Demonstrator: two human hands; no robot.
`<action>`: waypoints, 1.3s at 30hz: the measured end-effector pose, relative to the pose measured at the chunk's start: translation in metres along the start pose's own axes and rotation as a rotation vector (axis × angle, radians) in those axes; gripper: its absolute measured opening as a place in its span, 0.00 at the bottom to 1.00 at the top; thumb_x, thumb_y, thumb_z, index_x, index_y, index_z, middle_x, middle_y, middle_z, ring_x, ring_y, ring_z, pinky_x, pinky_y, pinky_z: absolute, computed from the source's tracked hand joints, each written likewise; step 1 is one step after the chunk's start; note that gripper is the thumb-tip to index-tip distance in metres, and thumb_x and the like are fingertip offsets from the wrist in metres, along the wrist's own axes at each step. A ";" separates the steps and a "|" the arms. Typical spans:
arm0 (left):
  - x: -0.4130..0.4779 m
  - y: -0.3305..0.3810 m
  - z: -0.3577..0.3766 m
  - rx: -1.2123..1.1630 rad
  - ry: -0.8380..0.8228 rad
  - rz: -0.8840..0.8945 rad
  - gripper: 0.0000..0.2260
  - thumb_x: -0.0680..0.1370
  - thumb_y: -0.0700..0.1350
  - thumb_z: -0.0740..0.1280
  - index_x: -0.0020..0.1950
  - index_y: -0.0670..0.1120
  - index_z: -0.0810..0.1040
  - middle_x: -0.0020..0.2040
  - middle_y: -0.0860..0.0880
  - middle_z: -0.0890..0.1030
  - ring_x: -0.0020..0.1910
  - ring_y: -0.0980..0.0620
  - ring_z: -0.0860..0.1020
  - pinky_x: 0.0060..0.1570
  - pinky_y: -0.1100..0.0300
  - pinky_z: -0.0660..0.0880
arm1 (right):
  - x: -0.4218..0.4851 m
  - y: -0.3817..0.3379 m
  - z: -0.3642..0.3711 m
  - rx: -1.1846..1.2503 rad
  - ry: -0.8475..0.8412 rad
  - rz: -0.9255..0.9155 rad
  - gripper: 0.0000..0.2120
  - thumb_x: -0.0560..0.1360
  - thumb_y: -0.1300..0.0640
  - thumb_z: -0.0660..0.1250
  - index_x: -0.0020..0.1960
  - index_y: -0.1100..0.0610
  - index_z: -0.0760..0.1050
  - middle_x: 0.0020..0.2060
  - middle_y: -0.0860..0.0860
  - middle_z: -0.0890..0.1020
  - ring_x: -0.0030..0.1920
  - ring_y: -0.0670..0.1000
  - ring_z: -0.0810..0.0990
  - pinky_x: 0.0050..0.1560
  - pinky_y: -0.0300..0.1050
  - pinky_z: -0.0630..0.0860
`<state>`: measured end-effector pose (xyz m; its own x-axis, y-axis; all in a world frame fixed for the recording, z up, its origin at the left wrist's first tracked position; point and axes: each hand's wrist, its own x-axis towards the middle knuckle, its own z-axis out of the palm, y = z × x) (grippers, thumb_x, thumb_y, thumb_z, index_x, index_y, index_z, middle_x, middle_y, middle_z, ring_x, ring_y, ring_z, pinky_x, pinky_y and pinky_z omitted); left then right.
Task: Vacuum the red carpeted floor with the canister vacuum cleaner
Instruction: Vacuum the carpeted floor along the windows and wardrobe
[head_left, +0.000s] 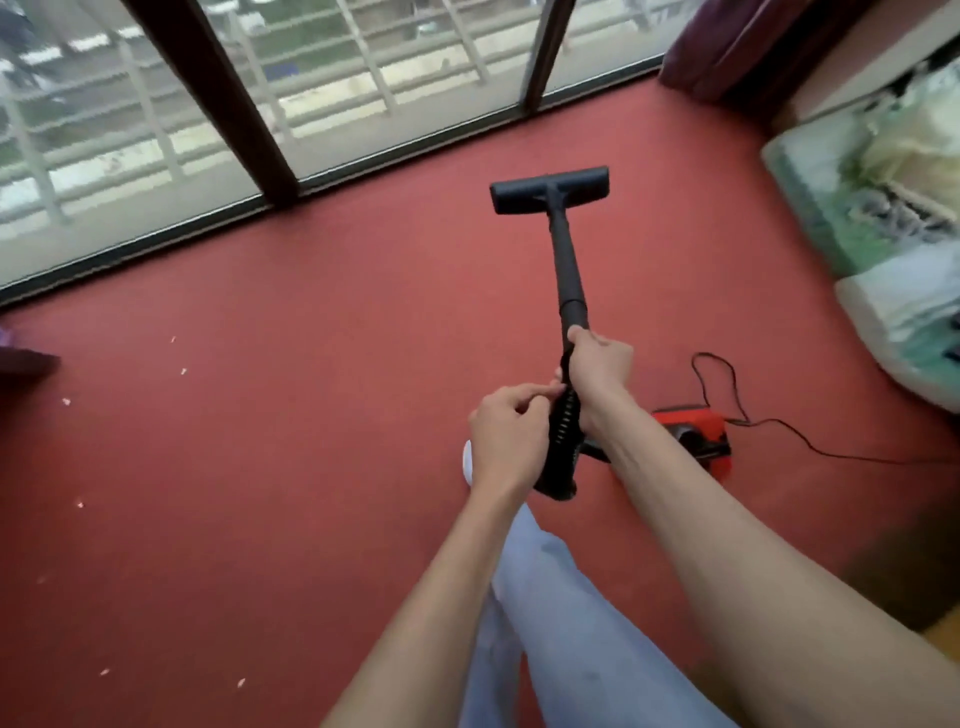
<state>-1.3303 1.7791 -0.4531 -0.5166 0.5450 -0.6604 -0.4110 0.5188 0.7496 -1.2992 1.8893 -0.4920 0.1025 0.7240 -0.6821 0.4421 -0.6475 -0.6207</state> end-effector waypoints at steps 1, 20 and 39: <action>-0.002 0.008 0.006 0.037 -0.027 0.000 0.15 0.68 0.45 0.59 0.38 0.59 0.85 0.45 0.55 0.86 0.49 0.54 0.84 0.56 0.51 0.79 | 0.002 -0.002 -0.009 0.044 0.030 0.026 0.08 0.74 0.54 0.66 0.38 0.56 0.76 0.20 0.51 0.74 0.22 0.53 0.71 0.34 0.49 0.72; 0.085 0.048 0.102 0.885 -0.374 0.134 0.14 0.74 0.39 0.60 0.44 0.46 0.86 0.38 0.49 0.83 0.33 0.53 0.74 0.32 0.63 0.66 | 0.108 0.014 -0.057 0.592 0.202 0.690 0.08 0.77 0.61 0.66 0.40 0.62 0.70 0.29 0.55 0.74 0.25 0.53 0.71 0.27 0.43 0.68; 0.250 0.013 0.106 0.975 -0.480 0.072 0.11 0.74 0.40 0.61 0.37 0.43 0.82 0.30 0.45 0.76 0.29 0.49 0.67 0.34 0.53 0.69 | 0.228 0.025 0.035 0.522 0.309 0.714 0.09 0.71 0.56 0.65 0.42 0.63 0.76 0.35 0.57 0.81 0.34 0.57 0.80 0.41 0.53 0.81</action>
<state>-1.3858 1.9920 -0.6130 -0.0812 0.6853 -0.7237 0.4905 0.6596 0.5695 -1.2958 2.0301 -0.6763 0.4604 0.0961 -0.8825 -0.2653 -0.9338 -0.2401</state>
